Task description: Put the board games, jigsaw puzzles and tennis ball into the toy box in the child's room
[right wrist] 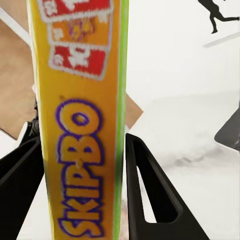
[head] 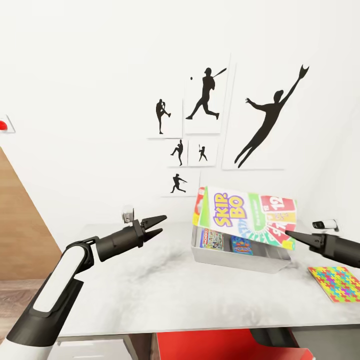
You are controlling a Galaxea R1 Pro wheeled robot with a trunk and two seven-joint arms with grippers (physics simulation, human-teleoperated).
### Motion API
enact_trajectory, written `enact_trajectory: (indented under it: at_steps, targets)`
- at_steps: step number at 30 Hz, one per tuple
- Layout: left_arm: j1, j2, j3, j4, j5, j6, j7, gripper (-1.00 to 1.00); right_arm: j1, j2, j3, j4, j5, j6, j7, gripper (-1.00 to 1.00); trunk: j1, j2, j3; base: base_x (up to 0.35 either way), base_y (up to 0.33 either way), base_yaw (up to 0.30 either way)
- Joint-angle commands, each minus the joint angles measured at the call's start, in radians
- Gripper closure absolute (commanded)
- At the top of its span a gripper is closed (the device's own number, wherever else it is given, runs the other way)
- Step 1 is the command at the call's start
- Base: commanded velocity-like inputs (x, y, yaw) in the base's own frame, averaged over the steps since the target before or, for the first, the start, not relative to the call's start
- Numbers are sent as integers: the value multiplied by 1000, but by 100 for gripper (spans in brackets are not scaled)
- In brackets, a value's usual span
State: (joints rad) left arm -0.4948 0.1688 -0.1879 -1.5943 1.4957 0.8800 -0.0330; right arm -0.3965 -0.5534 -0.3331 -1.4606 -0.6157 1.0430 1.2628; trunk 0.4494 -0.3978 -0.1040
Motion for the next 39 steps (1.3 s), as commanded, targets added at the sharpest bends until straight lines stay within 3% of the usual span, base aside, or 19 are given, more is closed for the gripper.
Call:
enact_trajectory:
  at_steps: [1, 15, 19, 21, 26, 39]
  targets:
    - [-1, 0, -1, 1, -2, 1, -2, -100, 0, 0, -1, 0, 3, 4, 12, 100, 1, -2, -2, 0, 0, 0]
    - [-18, -23, -14, 28, -12, -4, 14, -100, 5, 20, 8, -22, 9, 4, 46, 100, 1, -2, -2, 0, 0, 0]
    - [-40, -48, -16, 71, -14, -7, 15, -100, 6, 25, 10, -32, 11, 4, 48, 100, 1, -2, -2, 0, 0, 0]
    - [-58, -76, -22, 110, -23, -8, 14, -100, 7, 35, 12, -36, 13, 4, 47, 100, 1, -2, -2, 0, 0, 0]
    - [-72, -103, -29, 140, -55, -8, 14, -100, 6, 62, 14, -39, 16, 4, 41, 100, 1, -2, -2, 0, 0, 0]
    - [-78, -120, -34, 153, -76, -9, 15, -100, 5, 92, 67, -41, 27, 4, 8, 100, 1, -2, -2, 0, 0, 0]
